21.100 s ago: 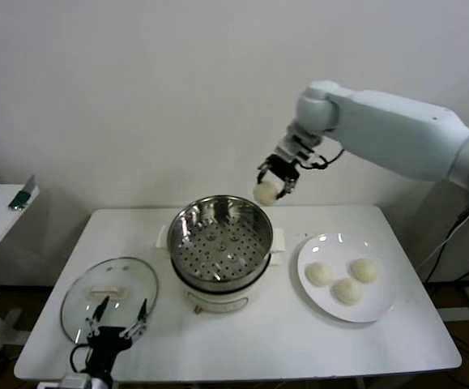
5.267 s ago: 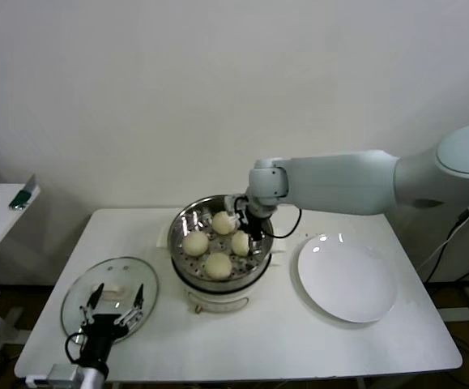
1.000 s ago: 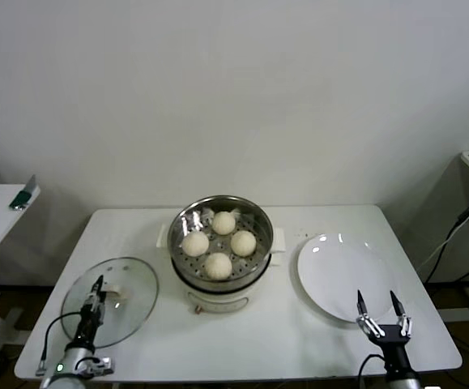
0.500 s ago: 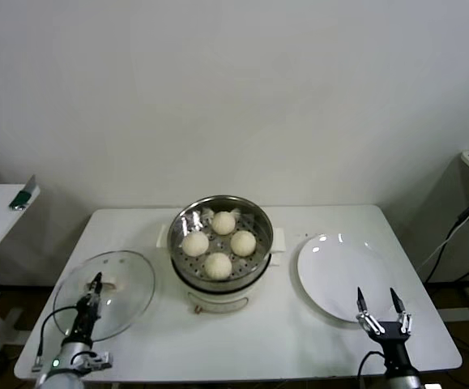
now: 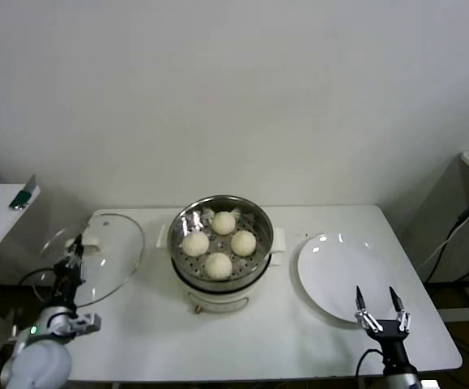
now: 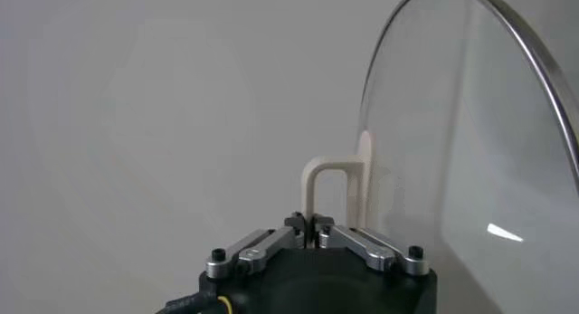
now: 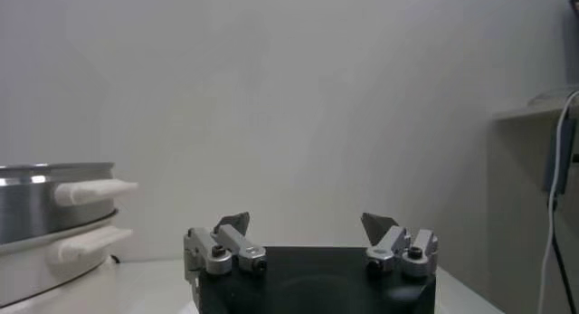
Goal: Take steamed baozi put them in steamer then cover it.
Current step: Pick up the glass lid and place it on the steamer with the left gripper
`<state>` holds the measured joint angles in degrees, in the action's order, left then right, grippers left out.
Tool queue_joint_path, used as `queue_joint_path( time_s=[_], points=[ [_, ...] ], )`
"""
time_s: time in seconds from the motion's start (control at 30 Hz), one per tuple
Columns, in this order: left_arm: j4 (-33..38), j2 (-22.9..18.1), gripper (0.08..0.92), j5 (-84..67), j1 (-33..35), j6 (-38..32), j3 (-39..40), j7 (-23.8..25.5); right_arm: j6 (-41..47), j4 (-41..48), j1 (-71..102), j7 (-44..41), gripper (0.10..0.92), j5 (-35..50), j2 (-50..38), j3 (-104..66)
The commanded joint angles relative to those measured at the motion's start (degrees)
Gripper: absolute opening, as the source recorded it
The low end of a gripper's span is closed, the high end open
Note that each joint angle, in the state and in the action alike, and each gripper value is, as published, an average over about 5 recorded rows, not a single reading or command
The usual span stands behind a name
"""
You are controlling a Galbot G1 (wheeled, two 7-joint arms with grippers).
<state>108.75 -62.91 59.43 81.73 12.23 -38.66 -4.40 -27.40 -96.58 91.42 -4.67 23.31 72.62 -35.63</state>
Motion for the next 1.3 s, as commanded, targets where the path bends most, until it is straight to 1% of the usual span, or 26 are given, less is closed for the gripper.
queue_joint_path(
  time_s=[0.03,0.13,0.27,0.4,0.6,0.8,1.07,1.17,1.3],
  points=[
    [18.10,4.84,0.133,-1.38,-5.92,19.82,10.39,12.77,1.52,-0.31,-0.39,1.44,0.823,-2.92,0.39,0.09],
    [18.10,3.92,0.133,2.30,-10.05,22.00,16.49,13.78,1.50,-0.58,-0.80,1.58,0.823,-2.86,0.49,0.12],
    [17.27,1.48,0.133,6.26,-14.20,24.94,24.16,15.83,1.24,-0.31,-1.41,1.53,0.823,-3.08,0.49,0.26],
    [15.68,-2.19,0.133,10.31,-17.61,25.76,30.75,17.01,0.88,0.23,-2.21,1.65,0.823,-3.18,0.71,0.36],
    [11.06,-7.95,0.133,15.12,-22.30,27.23,38.58,18.42,0.79,0.59,-3.12,1.85,0.823,-3.36,1.27,0.42],
    [6.43,-12.26,0.133,18.05,-26.34,28.87,42.50,19.23,0.61,0.56,-3.11,1.85,0.823,-3.26,1.05,0.28],
    [1.56,-16.75,0.133,20.92,-27.24,29.24,45.98,18.67,0.28,0.76,-3.29,2.02,0.823,-3.09,0.92,0.24],
    [0.28,-17.83,0.133,21.78,-27.08,29.13,46.43,18.08,0.16,0.73,-3.31,2.07,0.823,-3.07,0.91,0.24],
    [-1.22,-18.22,0.133,22.71,-26.49,28.97,45.90,17.50,-0.20,0.82,-3.29,2.19,0.823,-2.92,0.87,0.13]
  ],
)
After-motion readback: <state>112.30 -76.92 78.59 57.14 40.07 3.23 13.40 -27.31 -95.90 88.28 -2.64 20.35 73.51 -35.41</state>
